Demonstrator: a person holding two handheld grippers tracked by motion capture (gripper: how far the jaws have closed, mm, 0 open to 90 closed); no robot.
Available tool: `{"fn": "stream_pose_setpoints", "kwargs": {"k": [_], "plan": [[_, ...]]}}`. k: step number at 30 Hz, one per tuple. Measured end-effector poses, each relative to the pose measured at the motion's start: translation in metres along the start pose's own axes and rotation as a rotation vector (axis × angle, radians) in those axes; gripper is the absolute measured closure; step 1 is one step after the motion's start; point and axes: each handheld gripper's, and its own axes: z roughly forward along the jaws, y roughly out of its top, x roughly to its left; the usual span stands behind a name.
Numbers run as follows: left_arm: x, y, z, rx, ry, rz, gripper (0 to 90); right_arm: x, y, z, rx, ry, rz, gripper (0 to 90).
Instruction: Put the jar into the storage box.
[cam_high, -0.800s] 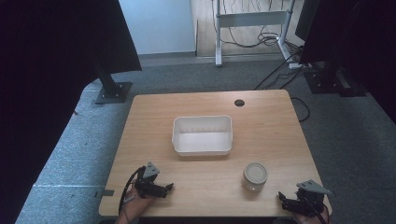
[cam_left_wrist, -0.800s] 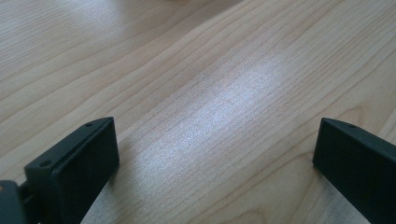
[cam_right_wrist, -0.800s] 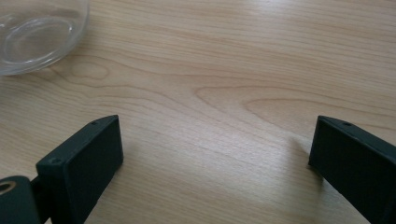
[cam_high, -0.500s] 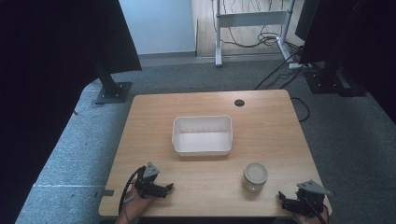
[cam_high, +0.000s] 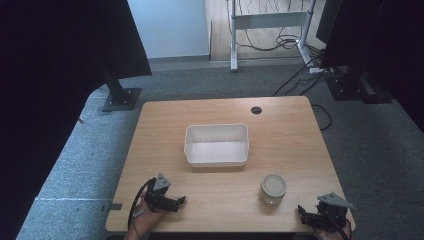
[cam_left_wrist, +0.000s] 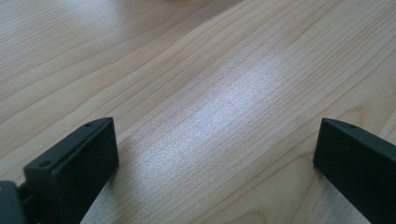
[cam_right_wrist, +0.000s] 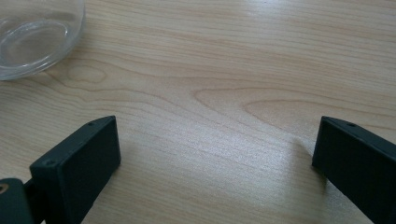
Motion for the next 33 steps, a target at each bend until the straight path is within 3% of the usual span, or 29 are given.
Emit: {"fn": "stream_pose_setpoints", "kwargs": {"k": [15, 33], "plan": [[0.0, 0.0, 0.0, 0.0, 0.0, -0.002, 0.0, 0.003, 0.005, -0.005, -0.004, 0.046, -0.014, 0.0], [0.0, 0.0, 0.0, 0.0, 0.0, -0.002, 0.0, 0.021, 0.019, -0.005, -0.017, 0.122, -0.094, 1.0]]}}
